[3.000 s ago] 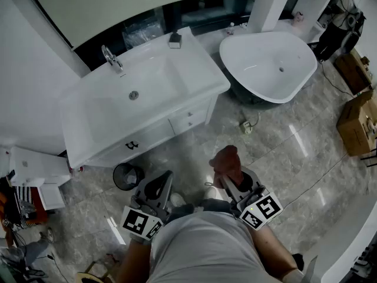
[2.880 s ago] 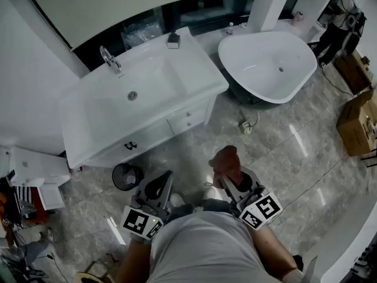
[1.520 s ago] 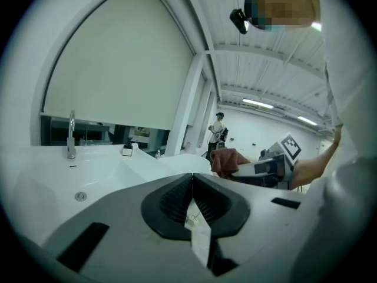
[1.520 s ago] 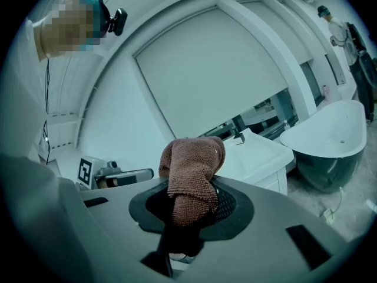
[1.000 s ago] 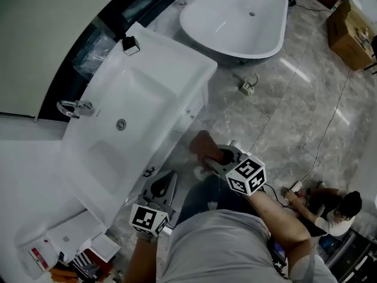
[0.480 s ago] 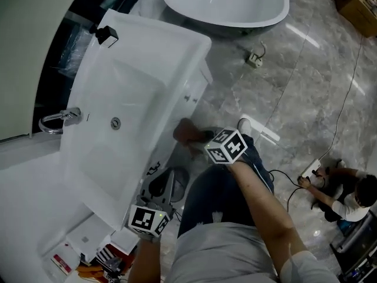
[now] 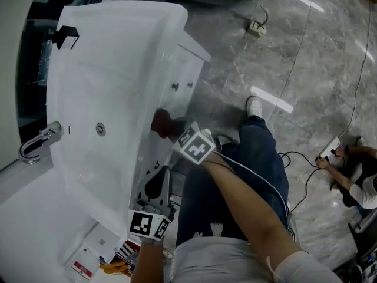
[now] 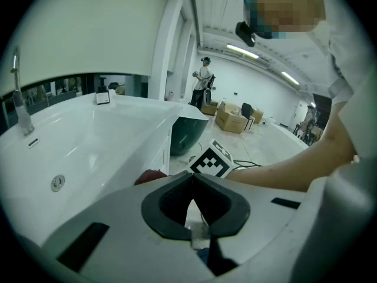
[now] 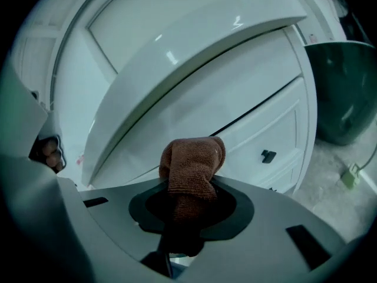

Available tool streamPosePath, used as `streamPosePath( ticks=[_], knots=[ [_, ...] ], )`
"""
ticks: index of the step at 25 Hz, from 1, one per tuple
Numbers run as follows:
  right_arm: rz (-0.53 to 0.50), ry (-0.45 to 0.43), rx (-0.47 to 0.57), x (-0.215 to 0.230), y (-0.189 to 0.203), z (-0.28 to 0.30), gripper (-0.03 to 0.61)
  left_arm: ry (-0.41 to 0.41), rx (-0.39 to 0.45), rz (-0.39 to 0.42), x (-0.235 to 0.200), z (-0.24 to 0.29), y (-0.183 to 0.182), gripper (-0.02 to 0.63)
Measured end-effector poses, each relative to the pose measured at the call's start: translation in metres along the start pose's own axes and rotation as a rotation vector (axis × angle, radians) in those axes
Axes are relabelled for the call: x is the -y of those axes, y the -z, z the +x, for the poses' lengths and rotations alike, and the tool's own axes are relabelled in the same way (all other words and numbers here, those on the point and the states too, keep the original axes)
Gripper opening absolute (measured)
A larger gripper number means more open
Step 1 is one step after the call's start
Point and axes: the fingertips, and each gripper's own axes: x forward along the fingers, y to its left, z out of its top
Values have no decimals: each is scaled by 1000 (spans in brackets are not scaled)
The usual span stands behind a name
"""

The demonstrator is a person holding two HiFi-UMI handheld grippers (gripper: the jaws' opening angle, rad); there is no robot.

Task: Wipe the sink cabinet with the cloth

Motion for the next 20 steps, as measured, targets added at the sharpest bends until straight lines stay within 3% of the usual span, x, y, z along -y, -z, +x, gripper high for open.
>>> streamPosePath(
  ticks=[3,11,20],
  knots=[
    [-86,32,-21,0,-2,24,106,0,9,2,-6,13,5,11],
    [-148,81,-115,22,4,61,104,30,-16,-14,-14,26,23,11],
    [-79,104,-117,68,31,82,98,26,-45,-15,-28,42,49,11]
  ],
)
